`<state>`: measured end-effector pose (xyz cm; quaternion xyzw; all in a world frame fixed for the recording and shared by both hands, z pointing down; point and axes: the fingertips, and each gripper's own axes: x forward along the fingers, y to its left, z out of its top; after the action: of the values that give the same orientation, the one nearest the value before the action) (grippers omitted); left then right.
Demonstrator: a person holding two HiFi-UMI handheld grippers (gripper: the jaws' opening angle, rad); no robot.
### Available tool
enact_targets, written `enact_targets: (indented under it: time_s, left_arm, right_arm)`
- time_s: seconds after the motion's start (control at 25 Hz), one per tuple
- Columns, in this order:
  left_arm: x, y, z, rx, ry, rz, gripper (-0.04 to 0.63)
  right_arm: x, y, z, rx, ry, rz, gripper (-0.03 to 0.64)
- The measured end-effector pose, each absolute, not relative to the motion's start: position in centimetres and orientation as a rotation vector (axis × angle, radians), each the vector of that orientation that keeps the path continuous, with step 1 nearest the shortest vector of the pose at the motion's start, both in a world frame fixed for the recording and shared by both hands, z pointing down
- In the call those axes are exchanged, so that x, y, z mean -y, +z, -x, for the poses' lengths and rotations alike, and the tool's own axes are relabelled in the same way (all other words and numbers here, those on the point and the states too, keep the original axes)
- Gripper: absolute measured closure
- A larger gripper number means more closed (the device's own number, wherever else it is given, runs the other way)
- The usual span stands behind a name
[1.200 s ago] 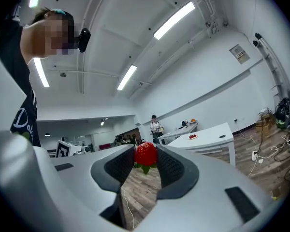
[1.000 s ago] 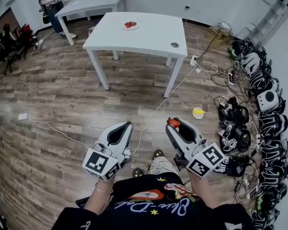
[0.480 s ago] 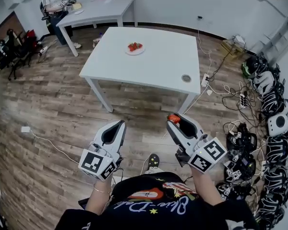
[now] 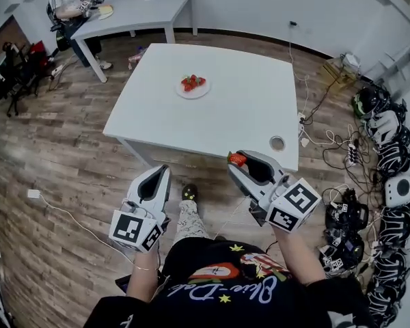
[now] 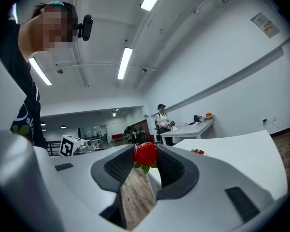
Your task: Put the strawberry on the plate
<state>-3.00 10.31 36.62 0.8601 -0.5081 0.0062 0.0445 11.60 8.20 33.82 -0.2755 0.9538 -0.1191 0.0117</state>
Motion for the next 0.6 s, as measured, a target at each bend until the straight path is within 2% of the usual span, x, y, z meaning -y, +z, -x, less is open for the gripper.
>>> enact_targets:
  time_s: [0.2,0.6]
  left_arm:
    - [0.9,36.9,6.7,1.537,0.008,-2.647,0.595]
    - [17.7,37.4,8.9,1.255,0.079,-2.776,0.595]
  right_arm:
    - [2.3,36.0,-7.6,-3.012,-0.405,0.889,0.468]
    - [20.6,41.4,-1.4,-3.028,-0.479,1.131,0.468]
